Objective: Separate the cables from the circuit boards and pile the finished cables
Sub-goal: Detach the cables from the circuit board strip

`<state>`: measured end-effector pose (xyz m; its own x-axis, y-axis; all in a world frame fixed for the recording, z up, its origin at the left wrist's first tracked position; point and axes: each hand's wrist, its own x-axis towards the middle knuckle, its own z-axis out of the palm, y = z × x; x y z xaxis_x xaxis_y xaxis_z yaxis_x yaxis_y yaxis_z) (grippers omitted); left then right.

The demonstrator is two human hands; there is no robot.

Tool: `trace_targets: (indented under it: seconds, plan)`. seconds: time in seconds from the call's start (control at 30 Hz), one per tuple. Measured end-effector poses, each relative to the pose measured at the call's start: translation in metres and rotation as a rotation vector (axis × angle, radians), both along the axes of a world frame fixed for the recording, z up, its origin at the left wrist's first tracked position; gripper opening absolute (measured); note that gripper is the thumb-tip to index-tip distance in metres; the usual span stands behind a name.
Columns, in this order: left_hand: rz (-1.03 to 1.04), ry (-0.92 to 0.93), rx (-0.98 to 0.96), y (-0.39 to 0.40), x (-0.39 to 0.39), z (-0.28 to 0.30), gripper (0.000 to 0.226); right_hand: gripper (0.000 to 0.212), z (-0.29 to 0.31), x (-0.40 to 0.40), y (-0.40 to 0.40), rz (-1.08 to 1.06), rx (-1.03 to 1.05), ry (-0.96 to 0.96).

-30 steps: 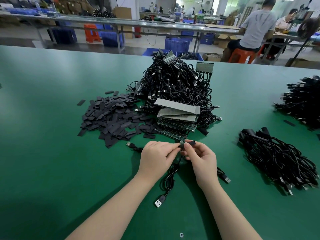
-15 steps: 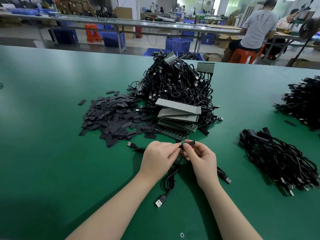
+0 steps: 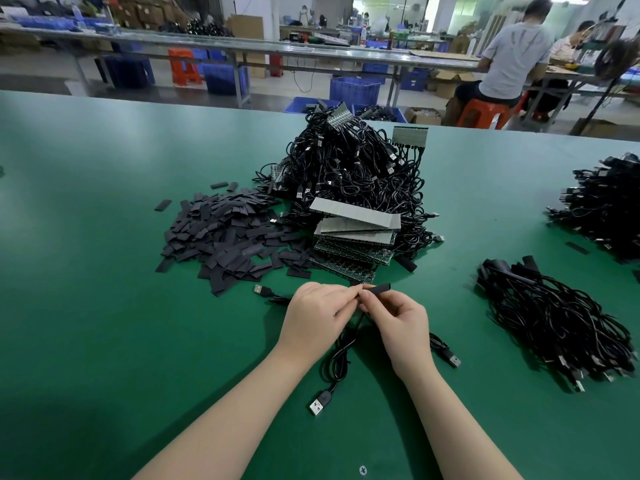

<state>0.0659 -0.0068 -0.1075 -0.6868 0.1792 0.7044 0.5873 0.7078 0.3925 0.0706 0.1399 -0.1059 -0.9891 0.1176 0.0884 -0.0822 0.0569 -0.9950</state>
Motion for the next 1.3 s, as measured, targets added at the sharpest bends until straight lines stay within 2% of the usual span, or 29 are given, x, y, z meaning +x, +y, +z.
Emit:
trace_targets:
  seconds: [0.1,0.6,0.97,1.3]
  plan:
    - [0.003,0.020,-0.017,-0.0012,-0.0012,-0.0011,0.021,0.012,0.0006,-0.0003,-0.0013,0.007,0.023,-0.003]
    - [0.011,0.043,-0.015,-0.0012,-0.0021,-0.0029,0.020,0.014,0.0006,0.0003,-0.0008,0.017,0.041,0.015]
    - [0.026,-0.025,0.024,-0.0005,0.0010,0.0010,0.018,0.008,0.0023,0.0019,-0.0018,0.019,-0.054,0.015]
    - [0.030,0.010,-0.007,-0.0009,-0.0007,-0.0020,0.018,0.013,0.0010,0.0013,0.0000,-0.008,0.000,0.023]
